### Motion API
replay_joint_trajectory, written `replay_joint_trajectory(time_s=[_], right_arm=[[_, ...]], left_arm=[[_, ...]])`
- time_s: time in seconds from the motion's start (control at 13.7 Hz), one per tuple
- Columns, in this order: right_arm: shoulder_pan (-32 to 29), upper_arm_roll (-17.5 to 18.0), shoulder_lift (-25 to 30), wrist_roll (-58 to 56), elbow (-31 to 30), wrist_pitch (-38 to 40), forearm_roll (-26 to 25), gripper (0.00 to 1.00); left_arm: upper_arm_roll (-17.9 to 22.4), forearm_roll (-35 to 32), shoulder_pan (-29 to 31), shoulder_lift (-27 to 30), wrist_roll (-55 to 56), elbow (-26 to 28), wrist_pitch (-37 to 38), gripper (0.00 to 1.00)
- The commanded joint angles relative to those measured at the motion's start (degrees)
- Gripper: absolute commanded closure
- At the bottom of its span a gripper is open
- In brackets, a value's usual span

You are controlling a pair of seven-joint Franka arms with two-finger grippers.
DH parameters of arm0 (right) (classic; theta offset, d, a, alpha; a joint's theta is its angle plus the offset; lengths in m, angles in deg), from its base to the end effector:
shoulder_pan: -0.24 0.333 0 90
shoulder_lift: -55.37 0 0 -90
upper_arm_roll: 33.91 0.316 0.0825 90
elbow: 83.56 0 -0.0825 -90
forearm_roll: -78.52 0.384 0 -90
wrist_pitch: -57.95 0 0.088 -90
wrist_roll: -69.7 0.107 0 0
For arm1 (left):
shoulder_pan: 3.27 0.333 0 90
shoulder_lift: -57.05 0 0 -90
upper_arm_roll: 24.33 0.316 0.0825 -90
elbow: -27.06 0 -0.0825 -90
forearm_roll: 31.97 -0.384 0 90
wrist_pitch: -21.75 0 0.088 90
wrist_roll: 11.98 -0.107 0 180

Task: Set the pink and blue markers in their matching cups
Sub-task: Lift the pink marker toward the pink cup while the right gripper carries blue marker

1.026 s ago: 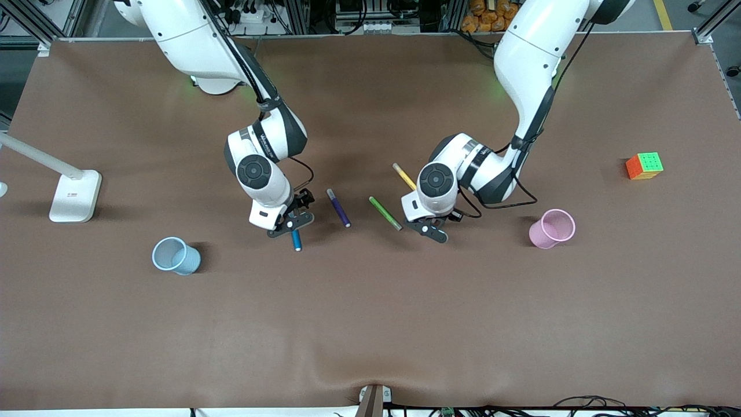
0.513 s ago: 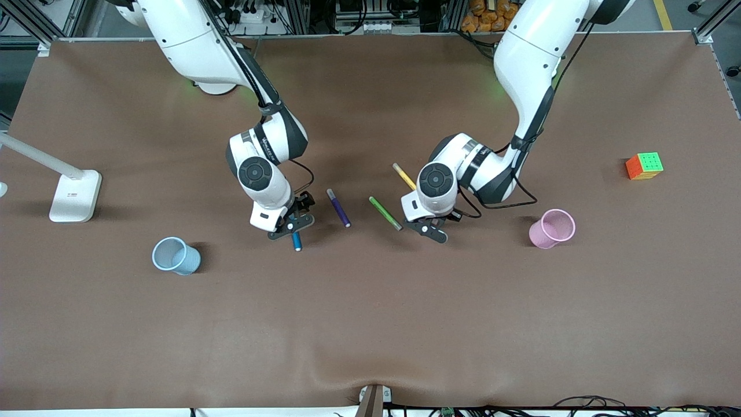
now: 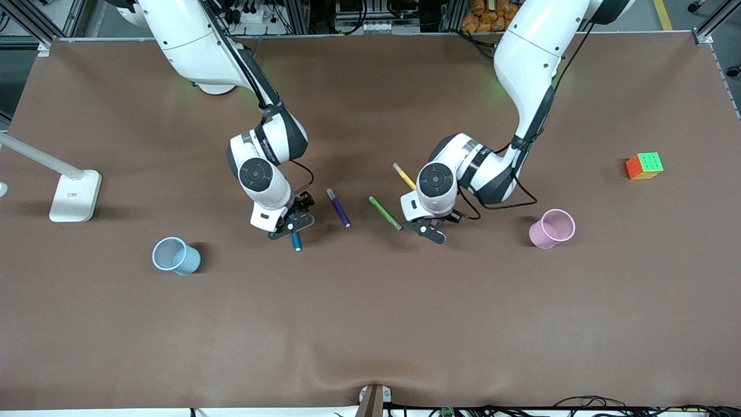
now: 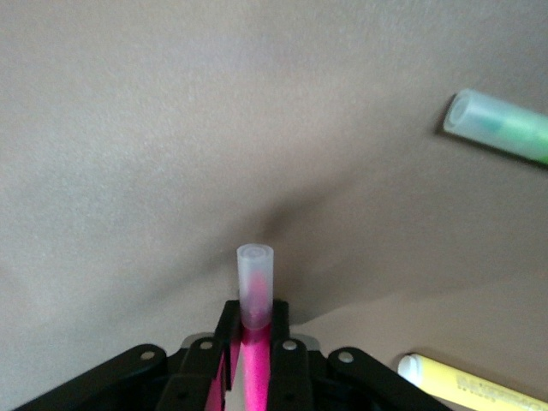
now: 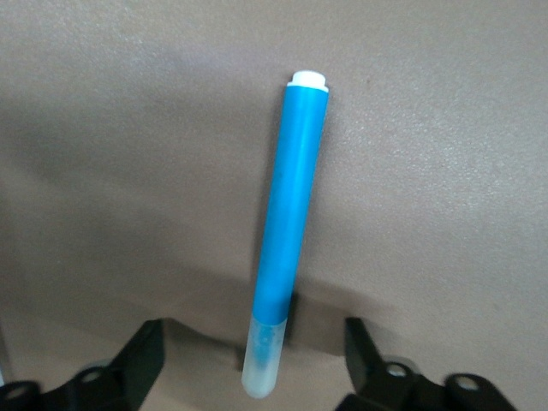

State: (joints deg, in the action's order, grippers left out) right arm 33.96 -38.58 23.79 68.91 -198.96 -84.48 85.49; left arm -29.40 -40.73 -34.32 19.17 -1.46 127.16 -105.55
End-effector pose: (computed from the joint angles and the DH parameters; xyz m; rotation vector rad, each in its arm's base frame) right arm 0.5192 0.2879 0.1694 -3.0584 -0.6709 0.1256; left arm 0.5258 -0.3731 0.1817 -2.9018 0.7985 0.2178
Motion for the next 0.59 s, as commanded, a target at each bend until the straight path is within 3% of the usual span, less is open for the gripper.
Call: replay_joint_trajectory(time_s=[0.0, 0.15, 0.22, 0.51], right_arm=[[0.2, -0.2, 0.5, -0.6, -1.0, 0.0, 0.9, 0.41], [0.1, -0.2, 0.6, -0.6, -1.1, 0.0, 0.9, 0.92], [0.1, -0.2, 0.7, -0.5, -1.5, -0.2, 0.9, 1.00], [-0.1, -0.2, 1.4, -0.5, -1.5, 0.0, 0.9, 1.00]], left_arm=[[0.2, -1.0, -0.8, -0.1, -0.3, -1.5, 1.0, 1.00], [0.2, -1.0, -0.7, 0.0, -0.3, -1.4, 1.1, 1.00], [0.2, -1.0, -0.7, 0.3, -0.3, -1.5, 1.4, 1.00], [0.3, -1.4, -0.9, 2.6, -0.1, -1.5, 3.9, 1.00]])
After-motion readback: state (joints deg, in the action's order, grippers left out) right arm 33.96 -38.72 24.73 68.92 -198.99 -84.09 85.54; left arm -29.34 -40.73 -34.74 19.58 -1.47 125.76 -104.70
